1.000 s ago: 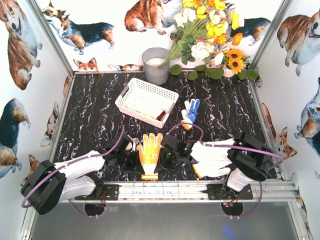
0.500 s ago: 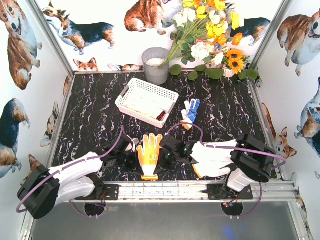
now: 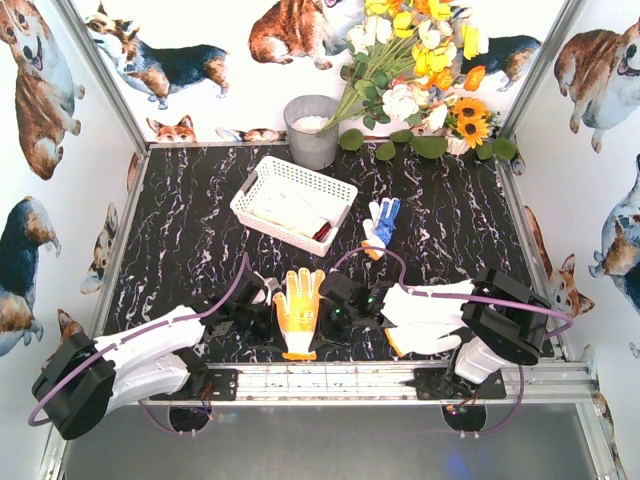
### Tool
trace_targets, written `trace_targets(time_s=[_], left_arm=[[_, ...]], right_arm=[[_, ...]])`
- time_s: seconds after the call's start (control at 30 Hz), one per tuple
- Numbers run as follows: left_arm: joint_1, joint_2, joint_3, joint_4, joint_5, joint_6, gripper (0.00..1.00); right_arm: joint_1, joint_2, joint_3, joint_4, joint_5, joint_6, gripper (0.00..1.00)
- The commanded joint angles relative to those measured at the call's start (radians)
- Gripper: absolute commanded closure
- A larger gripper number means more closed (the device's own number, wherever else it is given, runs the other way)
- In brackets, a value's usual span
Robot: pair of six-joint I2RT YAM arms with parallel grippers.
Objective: Put the gloves into the storage basket
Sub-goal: Pair the glove with the glove.
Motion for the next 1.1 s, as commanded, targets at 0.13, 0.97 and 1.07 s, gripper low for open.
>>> trace_targets(time_s=[0.13,0.97,1.07], left_arm=[[-0.011,-0.017,-0.002,-0.003,-0.084,-0.013,0.86],[-0.002,0.12,0.178,0.147,-0.126,0.126,0.7],[-0.002,0.149,0.168,0.164,-0.117,0.137,0.73]], right_arm=[[0.008,-0.012,0.068,-0.026,-0.002,-0.006,0.79],[-0.159,-0.185,-0.15,0.183,0.114,0.064,0.49],[-0.159,-0.138,-0.159,0.255,0.1,0.083,0.49]])
